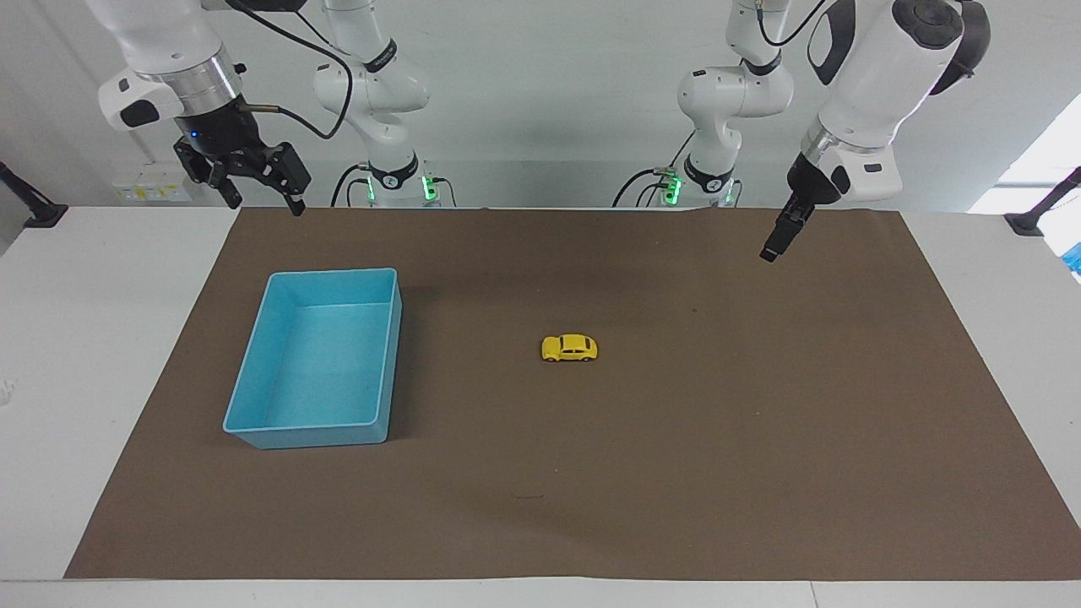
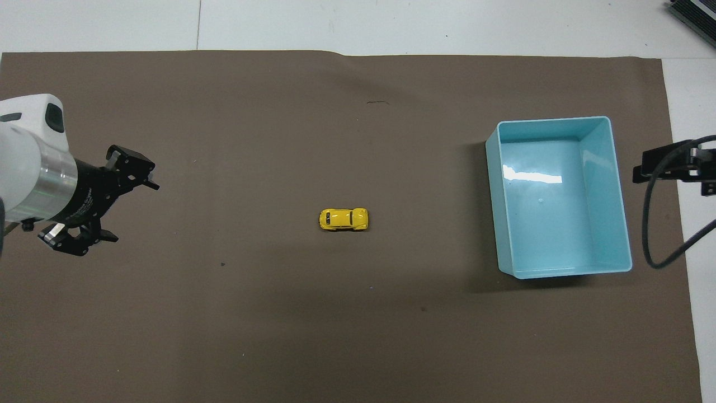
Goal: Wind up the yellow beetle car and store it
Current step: 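Move the left gripper over to the yellow toy car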
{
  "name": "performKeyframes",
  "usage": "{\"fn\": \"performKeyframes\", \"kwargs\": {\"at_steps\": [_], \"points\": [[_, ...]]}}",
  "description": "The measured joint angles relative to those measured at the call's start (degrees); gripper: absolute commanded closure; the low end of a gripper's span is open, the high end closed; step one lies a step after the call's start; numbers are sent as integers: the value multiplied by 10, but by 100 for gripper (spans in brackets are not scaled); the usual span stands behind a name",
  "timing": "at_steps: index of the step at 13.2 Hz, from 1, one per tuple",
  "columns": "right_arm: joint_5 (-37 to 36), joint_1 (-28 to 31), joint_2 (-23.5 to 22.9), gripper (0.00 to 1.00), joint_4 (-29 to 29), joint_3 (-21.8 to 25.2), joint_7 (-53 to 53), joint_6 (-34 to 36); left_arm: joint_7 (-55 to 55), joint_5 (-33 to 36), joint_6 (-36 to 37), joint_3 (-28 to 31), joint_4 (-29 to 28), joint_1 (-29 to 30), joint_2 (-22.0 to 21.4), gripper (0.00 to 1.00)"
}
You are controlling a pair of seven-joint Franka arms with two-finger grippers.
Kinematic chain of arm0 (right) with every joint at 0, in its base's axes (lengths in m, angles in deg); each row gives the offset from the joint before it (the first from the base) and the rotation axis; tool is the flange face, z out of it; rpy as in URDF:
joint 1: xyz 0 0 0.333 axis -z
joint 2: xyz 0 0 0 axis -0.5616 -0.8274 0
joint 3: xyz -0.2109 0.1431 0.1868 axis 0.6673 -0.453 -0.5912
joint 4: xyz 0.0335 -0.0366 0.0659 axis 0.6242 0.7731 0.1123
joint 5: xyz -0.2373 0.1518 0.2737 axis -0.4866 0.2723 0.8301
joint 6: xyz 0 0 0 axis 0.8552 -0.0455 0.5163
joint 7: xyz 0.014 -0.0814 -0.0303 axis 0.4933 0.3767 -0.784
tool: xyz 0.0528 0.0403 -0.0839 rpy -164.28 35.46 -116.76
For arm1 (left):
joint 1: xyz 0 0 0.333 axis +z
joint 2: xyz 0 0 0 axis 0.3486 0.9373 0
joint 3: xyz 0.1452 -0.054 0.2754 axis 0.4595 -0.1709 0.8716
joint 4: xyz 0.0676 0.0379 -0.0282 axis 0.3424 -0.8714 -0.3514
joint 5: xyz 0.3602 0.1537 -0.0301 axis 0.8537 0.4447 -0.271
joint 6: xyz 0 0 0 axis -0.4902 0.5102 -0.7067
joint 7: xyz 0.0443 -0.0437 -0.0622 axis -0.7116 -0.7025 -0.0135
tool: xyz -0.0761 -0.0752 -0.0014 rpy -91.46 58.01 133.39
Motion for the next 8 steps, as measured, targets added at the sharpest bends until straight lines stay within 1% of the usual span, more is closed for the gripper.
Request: {"fn": "performKeyframes", "kwargs": {"at_steps": [5,8], "points": [[0,0,0,0,0,0,0,0,-164,0,-51,0,-4,-22,22,0],[0,0,0,0,0,0,0,0,-205,1,-60,-1,-4,-33,38,0]]}}
